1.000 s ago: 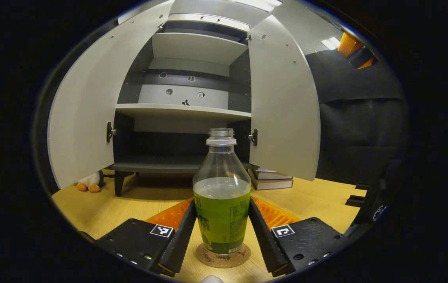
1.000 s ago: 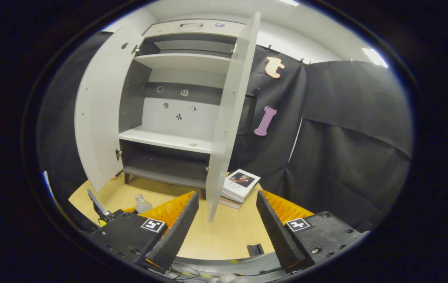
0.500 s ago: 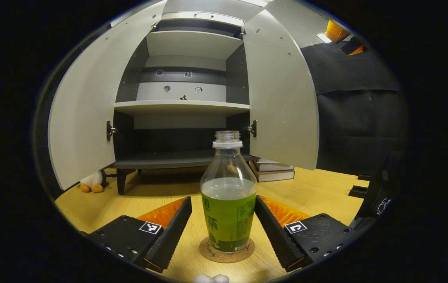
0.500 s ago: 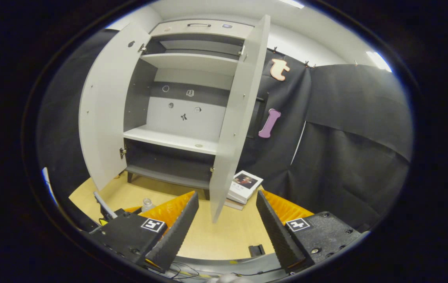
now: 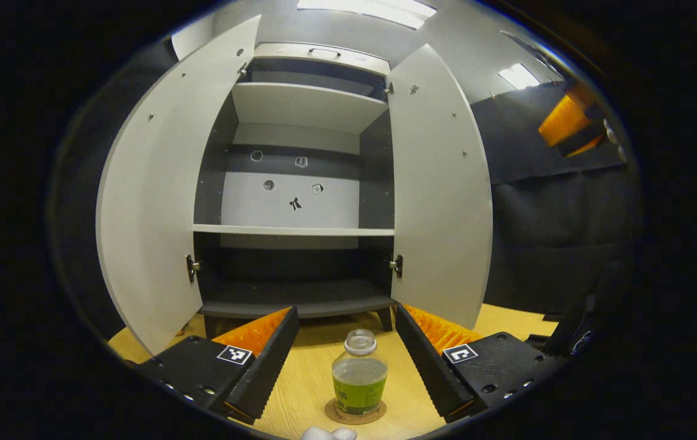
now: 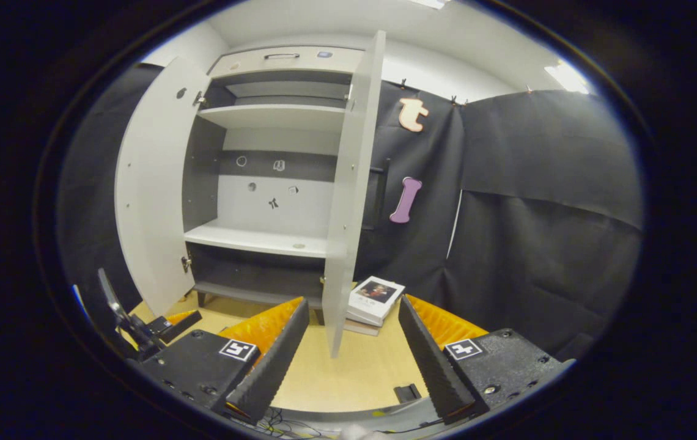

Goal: Grasp the bottle in the cabinet with the left hand and place it on the coaster, then close the right door with the right hand and the left door with the left hand.

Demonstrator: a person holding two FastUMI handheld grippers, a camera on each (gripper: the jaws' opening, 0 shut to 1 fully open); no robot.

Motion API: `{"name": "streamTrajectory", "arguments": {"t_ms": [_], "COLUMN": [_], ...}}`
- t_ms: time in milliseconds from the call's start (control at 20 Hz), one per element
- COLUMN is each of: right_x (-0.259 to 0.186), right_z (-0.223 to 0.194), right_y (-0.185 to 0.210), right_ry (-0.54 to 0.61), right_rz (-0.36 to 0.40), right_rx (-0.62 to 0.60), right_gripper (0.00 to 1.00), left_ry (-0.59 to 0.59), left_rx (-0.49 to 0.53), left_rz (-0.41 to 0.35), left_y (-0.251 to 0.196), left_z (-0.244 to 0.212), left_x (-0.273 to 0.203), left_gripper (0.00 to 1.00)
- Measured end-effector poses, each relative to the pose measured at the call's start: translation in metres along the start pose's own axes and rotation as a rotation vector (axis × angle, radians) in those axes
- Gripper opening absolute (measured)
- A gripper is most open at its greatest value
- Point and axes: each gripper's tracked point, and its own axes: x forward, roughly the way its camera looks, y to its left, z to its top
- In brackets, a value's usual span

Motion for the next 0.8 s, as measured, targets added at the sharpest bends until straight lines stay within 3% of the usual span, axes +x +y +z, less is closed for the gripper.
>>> {"name": "streamTrajectory", "arguments": {"t_ms": [100,300,500,650,800], "right_x": [0.002,0.016,0.043,0.071,0.102], "right_z": [0.010,0.034,0.047,0.055,0.070], "right_y": [-0.008,-0.037,-0.069,-0.091,-0.112], "right_ry": [-0.035,-0.100,-0.115,-0.107,-0.108], "right_rz": [-0.005,-0.022,-0.012,0.026,0.084], "right_rx": [0.016,0.059,0.073,0.103,0.132], "right_gripper": [0.96,0.97,0.97,0.96,0.97], "left_ry": [0.013,0.064,0.079,0.078,0.084], "left_rx": [-0.017,-0.025,0.059,0.103,0.102], "left_rz": [0.011,0.106,0.252,0.353,0.403], "left_y": [0.005,0.040,0.086,0.100,0.090], "left_z": [0.036,0.098,0.145,0.170,0.185], "left_x": [-0.007,-0.031,-0.062,-0.087,-0.103], "left_gripper": [0.97,0.97,0.98,0.96,0.96]}}
